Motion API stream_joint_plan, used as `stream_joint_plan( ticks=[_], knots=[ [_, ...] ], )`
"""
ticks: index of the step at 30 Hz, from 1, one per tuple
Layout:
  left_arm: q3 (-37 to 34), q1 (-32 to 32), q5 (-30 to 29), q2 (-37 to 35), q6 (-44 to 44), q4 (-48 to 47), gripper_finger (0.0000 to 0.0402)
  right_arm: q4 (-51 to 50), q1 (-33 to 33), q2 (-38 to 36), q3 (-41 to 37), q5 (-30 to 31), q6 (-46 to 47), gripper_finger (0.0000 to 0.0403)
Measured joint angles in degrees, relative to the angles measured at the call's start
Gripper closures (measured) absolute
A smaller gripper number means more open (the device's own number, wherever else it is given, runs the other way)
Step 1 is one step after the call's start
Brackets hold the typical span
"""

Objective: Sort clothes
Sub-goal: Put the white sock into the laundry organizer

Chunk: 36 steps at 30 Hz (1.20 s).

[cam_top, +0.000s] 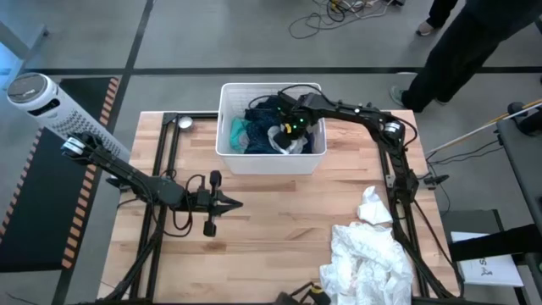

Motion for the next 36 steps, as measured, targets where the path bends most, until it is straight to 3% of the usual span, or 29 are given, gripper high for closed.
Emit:
stream_joint_plan(
  ticks=[7, 18, 23, 28, 36],
  knots=[
    [0.00, 0.00, 0.00, 0.00, 0.00, -0.03, 0.0402, -2.12, 0.25, -6.68, 2.88, 0.38, -2.78, 0.0372],
    [0.00, 0.02, 0.00, 0.01, 0.00, -0.10, 0.0402, -3.47, 4.11, -16.89, 14.13, 3.30, -4.63, 0.0212],
    [0.00, 0.02, 0.00, 0.00, 0.00, -0.18, 0.0402, -4.89, 6.41, -20.20, 19.50, 3.32, -4.79, 0.0166],
    [0.00, 0.01, 0.00, 0.00, 0.00, -0.11, 0.0402, -12.72, 8.98, -22.29, 23.92, 3.53, -4.67, 0.0166],
    [0.00, 0.02, 0.00, 0.00, 0.00, -0.29, 0.0402, -33.69, 22.36, -24.55, 23.93, 6.61, 1.79, 0.0233]
  ],
)
